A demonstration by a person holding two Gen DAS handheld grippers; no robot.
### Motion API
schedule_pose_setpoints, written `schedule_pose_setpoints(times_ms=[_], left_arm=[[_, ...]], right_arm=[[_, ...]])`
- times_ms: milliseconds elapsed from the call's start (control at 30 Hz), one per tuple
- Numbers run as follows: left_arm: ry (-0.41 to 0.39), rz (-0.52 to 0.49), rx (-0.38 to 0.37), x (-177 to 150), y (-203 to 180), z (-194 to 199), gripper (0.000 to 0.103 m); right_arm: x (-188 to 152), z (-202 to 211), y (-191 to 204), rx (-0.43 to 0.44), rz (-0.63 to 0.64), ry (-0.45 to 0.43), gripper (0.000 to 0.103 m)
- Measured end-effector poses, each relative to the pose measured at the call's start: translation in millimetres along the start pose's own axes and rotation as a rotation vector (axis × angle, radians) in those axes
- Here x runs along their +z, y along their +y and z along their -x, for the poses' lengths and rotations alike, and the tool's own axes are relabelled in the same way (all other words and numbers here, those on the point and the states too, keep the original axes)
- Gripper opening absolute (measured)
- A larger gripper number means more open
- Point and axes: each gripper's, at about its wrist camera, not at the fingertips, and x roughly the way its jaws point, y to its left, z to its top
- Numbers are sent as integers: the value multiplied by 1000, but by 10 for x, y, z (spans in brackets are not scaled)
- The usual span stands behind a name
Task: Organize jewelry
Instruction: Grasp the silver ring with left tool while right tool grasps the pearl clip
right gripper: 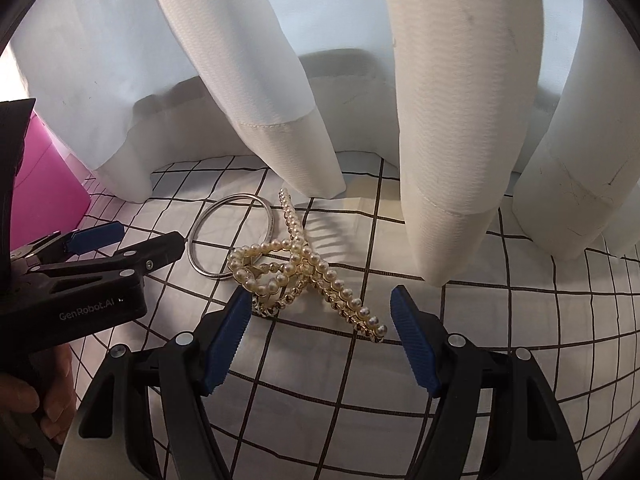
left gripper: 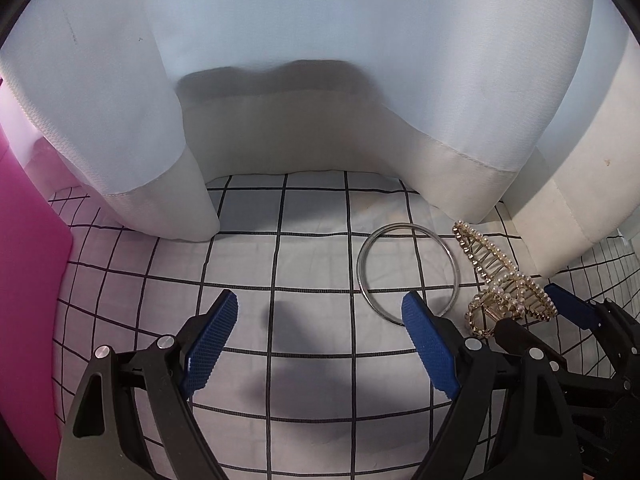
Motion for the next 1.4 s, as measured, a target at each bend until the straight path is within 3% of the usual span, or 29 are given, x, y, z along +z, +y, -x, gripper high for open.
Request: schedule_pose_setpoints(times_ms=[367,700,1033,1400], left_arm=[[9,2,-15,27,59,-94,83],[-36,-17,-89,-9,-135,-46,83],[-30,-28,-67,111,-381,-195,83],[-73,-39,-42,57,-390,-277,88]], right_arm=[[97,-179,-63,42,-1,-37,69],[120,-124,-414,-22,-81,-82,69],[149,-112,-526,5,-137,-87,69],[198,-136,-583,-45,-75,-94,69]])
